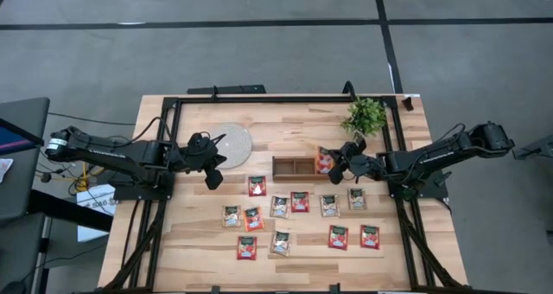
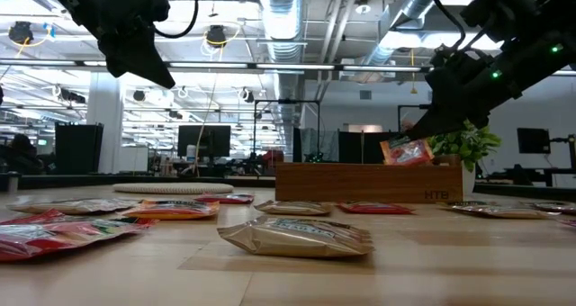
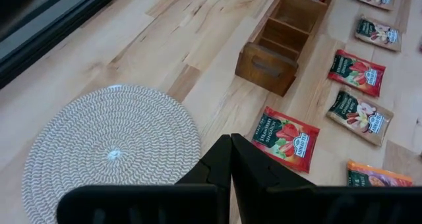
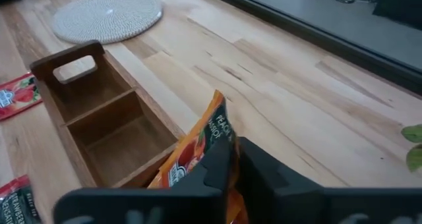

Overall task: Pick & Place Tea
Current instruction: Put the orange tea bag into the right section of the wooden organizer

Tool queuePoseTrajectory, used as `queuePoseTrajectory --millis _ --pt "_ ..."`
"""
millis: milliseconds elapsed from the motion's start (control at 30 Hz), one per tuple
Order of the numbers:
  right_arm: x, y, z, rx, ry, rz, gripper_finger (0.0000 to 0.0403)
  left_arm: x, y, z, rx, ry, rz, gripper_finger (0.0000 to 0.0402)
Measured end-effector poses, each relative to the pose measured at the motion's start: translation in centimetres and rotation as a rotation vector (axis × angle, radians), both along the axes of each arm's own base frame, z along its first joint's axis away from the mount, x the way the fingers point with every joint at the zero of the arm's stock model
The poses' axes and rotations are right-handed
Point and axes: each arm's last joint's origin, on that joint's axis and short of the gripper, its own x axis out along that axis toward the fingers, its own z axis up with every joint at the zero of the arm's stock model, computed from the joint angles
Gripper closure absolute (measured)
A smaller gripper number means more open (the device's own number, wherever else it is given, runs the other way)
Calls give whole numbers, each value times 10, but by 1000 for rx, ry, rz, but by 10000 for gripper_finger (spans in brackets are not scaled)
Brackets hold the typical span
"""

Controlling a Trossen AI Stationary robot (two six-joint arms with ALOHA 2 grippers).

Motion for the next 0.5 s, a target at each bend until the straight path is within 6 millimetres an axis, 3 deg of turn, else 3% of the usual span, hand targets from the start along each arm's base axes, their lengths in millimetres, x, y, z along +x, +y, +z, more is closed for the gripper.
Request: queuePoseTrajectory --millis 233,500 --pt "0 0 0 -4 5 -4 318 0 0 0 1 0 0 402" --pt "-2 -1 2 -27 5 -14 305 0 0 0 1 0 -1 402"
